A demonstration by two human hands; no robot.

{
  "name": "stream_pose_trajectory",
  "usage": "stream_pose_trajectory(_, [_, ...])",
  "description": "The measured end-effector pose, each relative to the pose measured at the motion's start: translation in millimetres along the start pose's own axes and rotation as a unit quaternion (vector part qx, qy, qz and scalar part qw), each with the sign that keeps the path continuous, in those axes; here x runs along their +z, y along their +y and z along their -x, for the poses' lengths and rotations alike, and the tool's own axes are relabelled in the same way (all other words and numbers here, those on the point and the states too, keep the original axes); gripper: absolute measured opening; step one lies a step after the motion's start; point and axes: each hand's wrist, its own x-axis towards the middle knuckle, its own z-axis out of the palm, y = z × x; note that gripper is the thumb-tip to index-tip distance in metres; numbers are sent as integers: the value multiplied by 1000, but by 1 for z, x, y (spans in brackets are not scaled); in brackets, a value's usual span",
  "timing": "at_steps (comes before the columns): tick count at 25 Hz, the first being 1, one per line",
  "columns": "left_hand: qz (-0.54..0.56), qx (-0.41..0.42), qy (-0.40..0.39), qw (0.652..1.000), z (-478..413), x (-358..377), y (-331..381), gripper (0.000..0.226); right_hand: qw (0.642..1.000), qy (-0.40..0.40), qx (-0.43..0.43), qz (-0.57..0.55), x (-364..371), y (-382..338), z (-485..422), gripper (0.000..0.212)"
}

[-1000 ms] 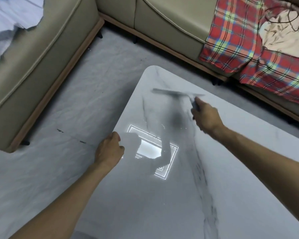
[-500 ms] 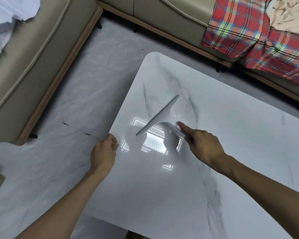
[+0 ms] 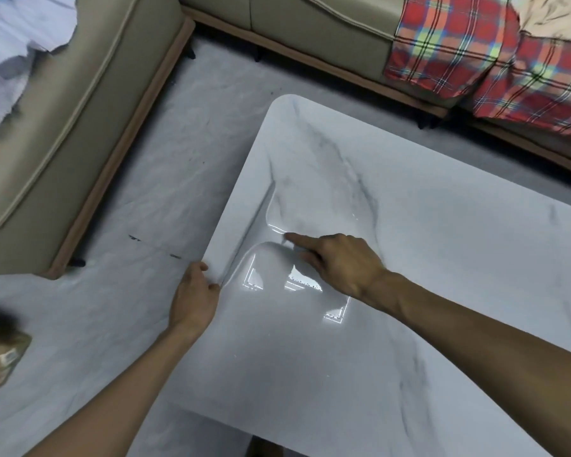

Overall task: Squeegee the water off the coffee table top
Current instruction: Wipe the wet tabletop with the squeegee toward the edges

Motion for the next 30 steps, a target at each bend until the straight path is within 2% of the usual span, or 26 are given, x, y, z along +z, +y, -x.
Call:
stream_pose_trajectory(3, [-7,-21,-20,1000,-2,0,-6,34,999,0,-34,18,17,-6,-10,42])
stream_pose_trajectory(8, [-72,-9,-16,997,-1,2,1,37,999,7,35,23,11,72,66,43])
stream_pose_trajectory(11, [-48,-22,-31,998,-2,-4,5,38,995,-4,88,52,-2,103,112,48])
stream_pose_trajectory(13, [11,-39,-26,999,-2,-12,2,36,994,-3,89,62,-8,101,120,46])
stream_pose_trajectory(15, [86,-55,-9,995,0,-21,-6,30,998,10,35,57,-9,75,103,43])
stream_pose_trajectory(17, [136,-77,20,988,3,-29,-19,26,995,24,-79,51,2,33,69,40])
stream_pose_trajectory(20, [161,-120,61,978,9,-40,-42,26,978,-45,-195,63,40,-40,19,43])
stream_pose_trajectory(22, [139,-124,61,981,14,-42,-55,28,966,-68,-227,103,59,-69,-1,44])
stream_pose_trajectory(25, [98,-92,0,991,23,-33,-60,28,970,-67,-201,122,63,-61,-2,44])
stream_pose_trajectory(27, [76,-74,-41,993,27,-21,-54,24,983,-56,-151,84,55,-26,17,45])
stream_pose_trajectory(30, [6,-56,-61,997,31,-10,-39,22,994,-58,-81,38,39,32,71,48])
